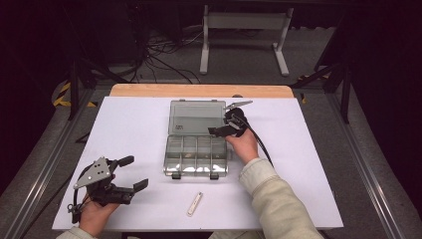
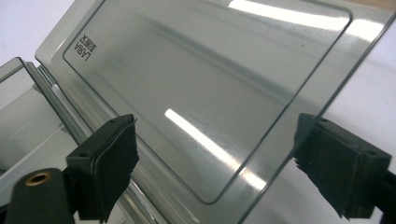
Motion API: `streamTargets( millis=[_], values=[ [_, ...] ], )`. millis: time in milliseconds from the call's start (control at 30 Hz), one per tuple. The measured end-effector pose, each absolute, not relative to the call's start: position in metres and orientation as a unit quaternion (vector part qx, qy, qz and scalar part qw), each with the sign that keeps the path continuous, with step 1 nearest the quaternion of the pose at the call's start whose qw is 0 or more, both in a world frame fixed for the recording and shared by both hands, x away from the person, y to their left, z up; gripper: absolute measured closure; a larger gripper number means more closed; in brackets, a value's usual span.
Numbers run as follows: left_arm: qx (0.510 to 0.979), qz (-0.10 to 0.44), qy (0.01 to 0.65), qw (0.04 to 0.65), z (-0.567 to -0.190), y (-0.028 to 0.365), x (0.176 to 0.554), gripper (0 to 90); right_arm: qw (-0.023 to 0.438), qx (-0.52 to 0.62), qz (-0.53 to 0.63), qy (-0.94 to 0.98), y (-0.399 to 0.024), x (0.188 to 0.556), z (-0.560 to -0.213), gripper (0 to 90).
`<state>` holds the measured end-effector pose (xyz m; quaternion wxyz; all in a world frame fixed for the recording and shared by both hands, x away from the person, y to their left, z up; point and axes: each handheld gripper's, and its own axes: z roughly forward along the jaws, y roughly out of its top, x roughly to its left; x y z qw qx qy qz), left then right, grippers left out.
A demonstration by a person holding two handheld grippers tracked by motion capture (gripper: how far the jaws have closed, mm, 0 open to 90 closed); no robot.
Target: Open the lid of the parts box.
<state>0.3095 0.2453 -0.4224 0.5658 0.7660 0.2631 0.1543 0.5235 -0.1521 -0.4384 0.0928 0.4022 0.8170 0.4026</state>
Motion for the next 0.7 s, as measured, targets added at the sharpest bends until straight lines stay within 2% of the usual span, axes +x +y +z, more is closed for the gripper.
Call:
streamTargets(
  millis=[367,700],
  values=[
    [0.762,0.153,0.268,0.57,-0.422,0.246,0.309,8.9,0.092,0.415,0.388,0.818,-0.162,0.522,-0.436,13.5],
    [0.751,0.158,0.273,0.58,-0.42,0.247,0.309,7.2,0.106,0.387,0.416,0.816,-0.175,0.498,-0.408,12.3]
  ],
)
